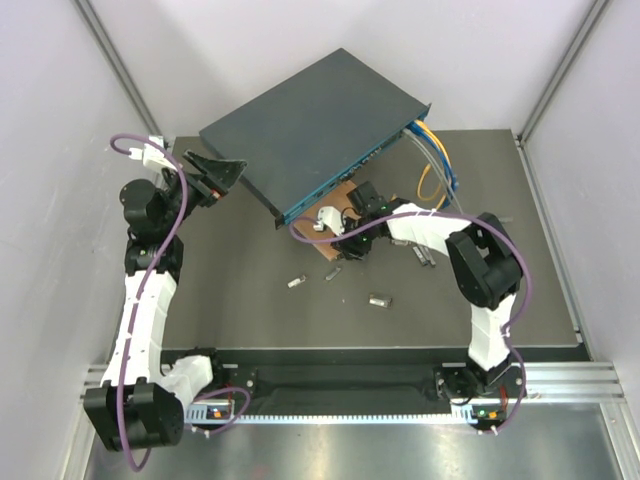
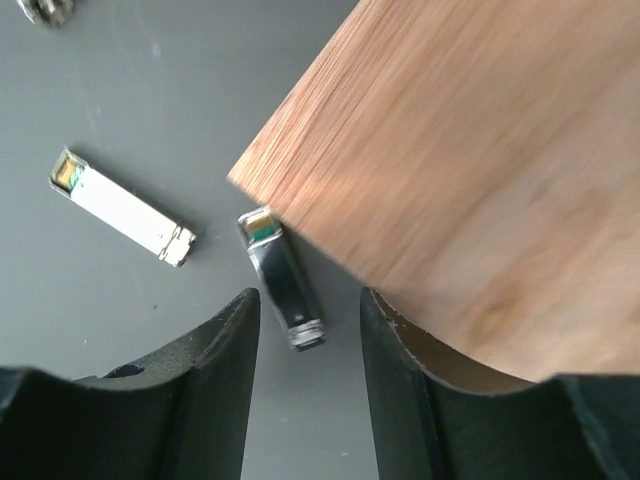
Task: Insert the plug into the switch port
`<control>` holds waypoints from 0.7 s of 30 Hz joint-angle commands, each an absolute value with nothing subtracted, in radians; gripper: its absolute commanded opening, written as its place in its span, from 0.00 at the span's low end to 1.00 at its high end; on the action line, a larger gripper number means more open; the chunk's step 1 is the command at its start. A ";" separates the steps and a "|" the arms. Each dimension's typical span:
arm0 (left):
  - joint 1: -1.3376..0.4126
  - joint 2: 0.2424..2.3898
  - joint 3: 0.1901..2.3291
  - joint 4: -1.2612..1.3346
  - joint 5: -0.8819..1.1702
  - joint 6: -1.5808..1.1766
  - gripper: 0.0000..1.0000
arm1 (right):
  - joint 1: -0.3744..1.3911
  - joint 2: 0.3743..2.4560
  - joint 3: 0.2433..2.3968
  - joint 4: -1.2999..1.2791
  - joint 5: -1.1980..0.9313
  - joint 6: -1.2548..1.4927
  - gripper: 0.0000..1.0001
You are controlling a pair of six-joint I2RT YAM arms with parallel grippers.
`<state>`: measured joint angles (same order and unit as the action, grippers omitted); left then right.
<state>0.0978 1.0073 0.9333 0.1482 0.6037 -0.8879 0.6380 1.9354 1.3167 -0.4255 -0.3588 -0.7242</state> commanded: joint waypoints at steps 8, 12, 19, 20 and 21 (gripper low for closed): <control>0.107 1.015 0.969 0.187 0.609 -0.891 0.98 | 0.673 1.999 1.355 -0.551 -0.287 -0.758 0.41; 0.107 1.014 0.977 0.198 0.618 -0.894 0.98 | 0.683 1.961 1.296 -0.520 -0.267 -0.767 0.26; 0.120 1.015 1.002 0.205 0.617 -0.971 0.99 | 0.692 1.815 1.169 -0.437 -0.209 -0.680 0.00; 0.120 1.011 1.006 0.212 0.617 -0.974 0.99 | 0.693 1.795 1.151 -0.437 -0.213 -0.670 0.00; 0.121 1.006 1.009 0.218 0.617 -0.979 0.99 | 0.693 1.773 1.144 -0.440 -0.224 -0.663 0.00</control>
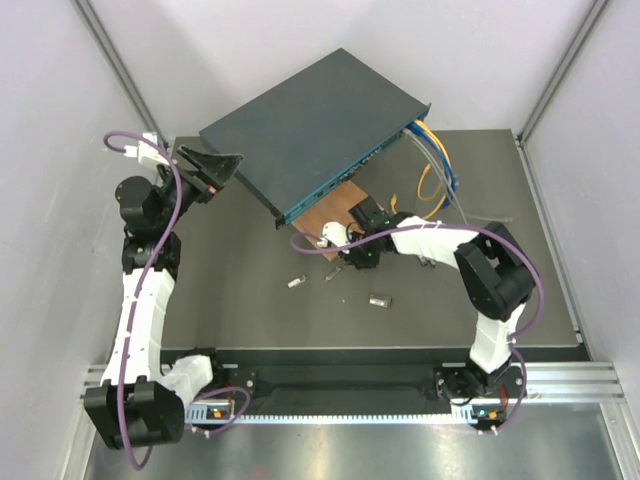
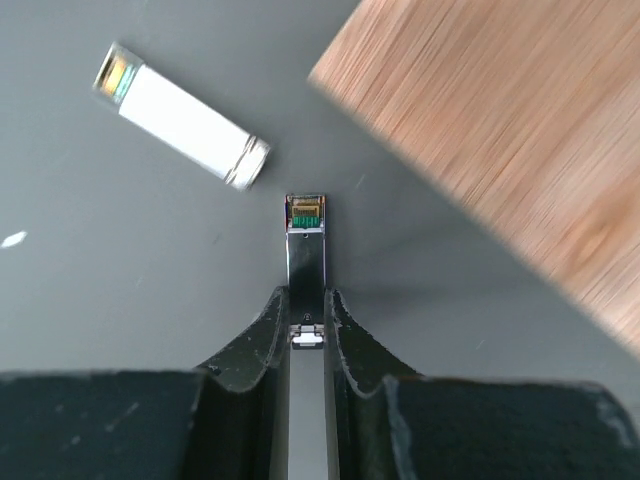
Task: Insert the plug into the switch port
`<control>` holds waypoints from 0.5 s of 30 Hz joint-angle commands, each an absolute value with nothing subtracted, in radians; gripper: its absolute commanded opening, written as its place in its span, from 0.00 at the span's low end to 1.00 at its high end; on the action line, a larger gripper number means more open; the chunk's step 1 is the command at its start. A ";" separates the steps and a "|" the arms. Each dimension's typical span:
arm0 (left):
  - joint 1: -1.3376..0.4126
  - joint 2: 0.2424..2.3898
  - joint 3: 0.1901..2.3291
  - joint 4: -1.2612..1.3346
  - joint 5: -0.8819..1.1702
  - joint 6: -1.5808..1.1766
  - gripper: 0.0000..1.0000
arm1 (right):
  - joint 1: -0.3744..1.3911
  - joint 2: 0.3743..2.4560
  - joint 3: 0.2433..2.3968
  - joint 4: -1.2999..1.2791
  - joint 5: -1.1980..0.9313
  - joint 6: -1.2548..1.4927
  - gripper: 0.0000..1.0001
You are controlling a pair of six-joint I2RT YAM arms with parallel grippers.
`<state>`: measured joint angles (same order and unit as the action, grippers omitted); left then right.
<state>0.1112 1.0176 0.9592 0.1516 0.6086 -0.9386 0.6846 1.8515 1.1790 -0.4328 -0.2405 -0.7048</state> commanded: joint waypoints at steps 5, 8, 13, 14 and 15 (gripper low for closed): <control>0.130 0.971 1.043 0.218 0.601 -0.982 0.99 | 0.692 1.629 1.126 -0.505 -0.276 -0.611 0.00; 0.130 0.953 1.078 0.199 0.618 -0.963 0.99 | 0.690 1.546 1.123 -0.549 -0.308 -0.580 0.00; 0.130 0.943 1.161 0.104 0.699 -0.838 0.97 | 0.664 1.387 1.124 -0.578 -0.368 -0.494 0.00; 0.130 0.946 1.173 0.095 0.742 -0.816 0.96 | 0.648 1.367 1.134 -0.589 -0.386 -0.482 0.00; 0.127 0.948 1.184 0.068 0.770 -0.777 0.96 | 0.637 1.330 1.143 -0.610 -0.434 -0.460 0.00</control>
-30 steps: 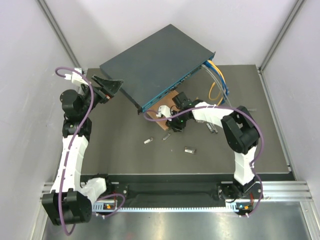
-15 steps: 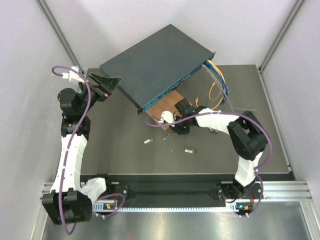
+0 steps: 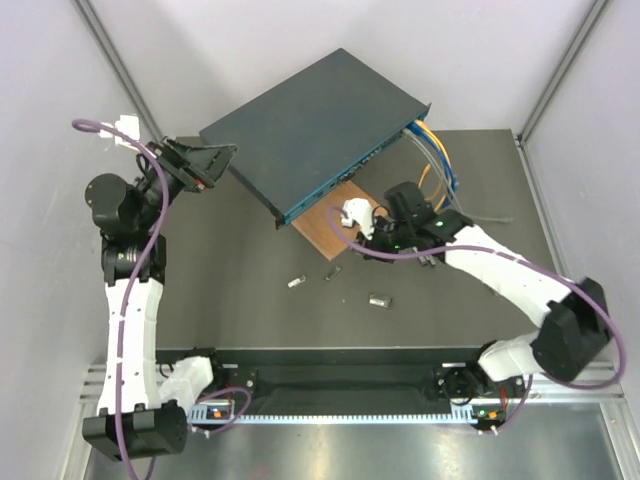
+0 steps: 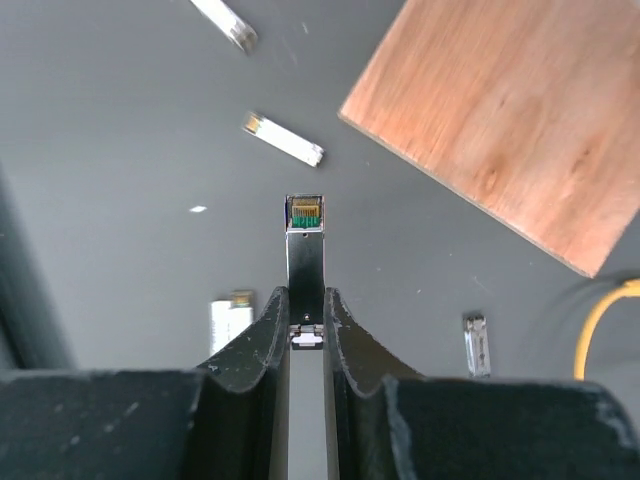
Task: Insert the plug into the switch port
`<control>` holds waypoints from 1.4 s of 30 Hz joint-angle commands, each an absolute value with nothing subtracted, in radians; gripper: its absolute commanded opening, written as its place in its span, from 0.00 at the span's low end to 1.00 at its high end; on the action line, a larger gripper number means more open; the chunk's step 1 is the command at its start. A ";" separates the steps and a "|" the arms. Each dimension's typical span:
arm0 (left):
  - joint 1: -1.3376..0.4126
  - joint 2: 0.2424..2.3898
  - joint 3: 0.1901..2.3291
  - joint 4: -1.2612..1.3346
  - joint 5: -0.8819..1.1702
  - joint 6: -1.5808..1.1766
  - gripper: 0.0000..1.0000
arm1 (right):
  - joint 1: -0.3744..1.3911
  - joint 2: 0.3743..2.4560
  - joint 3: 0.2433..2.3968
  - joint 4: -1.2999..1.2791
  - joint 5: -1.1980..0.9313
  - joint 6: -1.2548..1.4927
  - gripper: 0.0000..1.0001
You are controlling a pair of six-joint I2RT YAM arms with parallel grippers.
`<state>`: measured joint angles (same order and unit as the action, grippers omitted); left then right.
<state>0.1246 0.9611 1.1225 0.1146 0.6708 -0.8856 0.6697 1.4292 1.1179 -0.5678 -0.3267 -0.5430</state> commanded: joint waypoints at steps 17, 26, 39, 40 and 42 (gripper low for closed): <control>-0.570 1.167 1.572 -0.713 0.648 0.533 0.91 | 0.494 1.218 1.270 -0.756 -0.883 -0.308 0.00; -0.951 1.242 1.540 -0.859 0.371 0.959 0.88 | 0.494 1.209 1.206 -0.767 -1.069 -0.259 0.00; -1.063 1.285 1.483 -0.867 0.311 1.051 0.72 | 0.540 1.219 1.175 -0.716 -1.173 -0.184 0.00; -1.065 1.290 1.483 -0.867 0.310 1.052 0.70 | 0.545 1.221 1.175 -0.715 -1.175 -0.180 0.00; -1.075 1.295 1.482 -0.879 0.304 1.068 0.65 | 0.548 1.224 1.175 -0.701 -1.181 -0.167 0.00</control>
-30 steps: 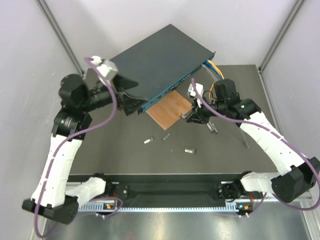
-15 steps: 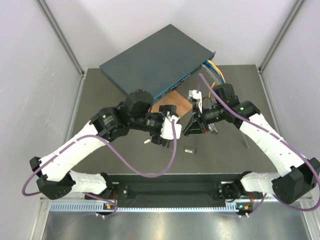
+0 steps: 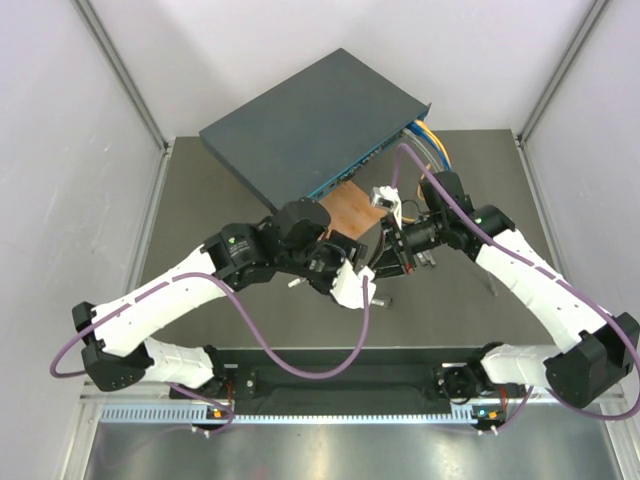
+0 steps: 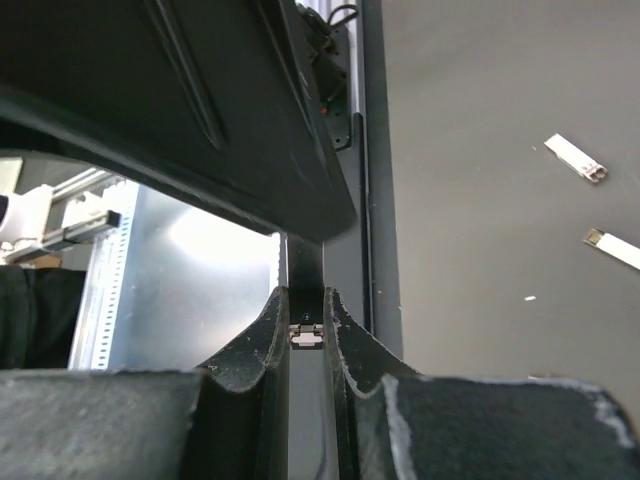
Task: Insert the plug into the switch port
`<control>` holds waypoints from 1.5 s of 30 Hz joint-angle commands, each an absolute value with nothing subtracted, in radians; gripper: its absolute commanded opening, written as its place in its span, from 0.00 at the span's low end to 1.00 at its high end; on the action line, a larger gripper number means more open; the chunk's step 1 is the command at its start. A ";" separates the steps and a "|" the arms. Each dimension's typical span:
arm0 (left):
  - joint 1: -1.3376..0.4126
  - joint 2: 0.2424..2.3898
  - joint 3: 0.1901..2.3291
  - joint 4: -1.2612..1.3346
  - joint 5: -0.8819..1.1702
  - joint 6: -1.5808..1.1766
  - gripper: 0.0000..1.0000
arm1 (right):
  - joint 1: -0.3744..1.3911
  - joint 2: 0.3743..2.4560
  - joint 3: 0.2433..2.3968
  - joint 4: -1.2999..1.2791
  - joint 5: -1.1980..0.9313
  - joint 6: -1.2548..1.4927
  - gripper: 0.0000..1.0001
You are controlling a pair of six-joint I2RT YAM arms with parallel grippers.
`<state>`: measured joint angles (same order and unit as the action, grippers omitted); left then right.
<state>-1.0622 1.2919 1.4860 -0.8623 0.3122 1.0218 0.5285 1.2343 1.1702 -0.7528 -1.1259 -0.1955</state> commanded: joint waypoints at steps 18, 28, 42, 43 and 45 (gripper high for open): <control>-1.111 1.286 1.431 -0.873 0.262 1.097 0.00 | 0.571 1.230 1.125 -0.638 -1.207 -0.083 0.40; -1.111 1.261 1.399 -0.854 0.268 1.115 0.00 | 0.566 1.239 1.091 -0.672 -1.206 -0.126 0.38; -1.111 1.269 1.394 -0.825 0.287 1.104 0.00 | 0.581 1.287 1.115 -0.635 -1.249 -0.094 0.34; -1.111 1.270 1.393 -0.824 0.290 1.101 0.00 | 0.583 1.285 1.115 -0.635 -1.247 -0.094 0.25; -1.111 1.270 1.391 -0.819 0.293 1.097 0.00 | 0.584 1.284 1.114 -0.634 -1.246 -0.094 0.16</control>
<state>-1.1069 1.2930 1.3918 -0.8787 0.2569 1.0977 0.5694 1.2922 1.0809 -0.6762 -1.2289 -0.0868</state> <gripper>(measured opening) 0.153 0.201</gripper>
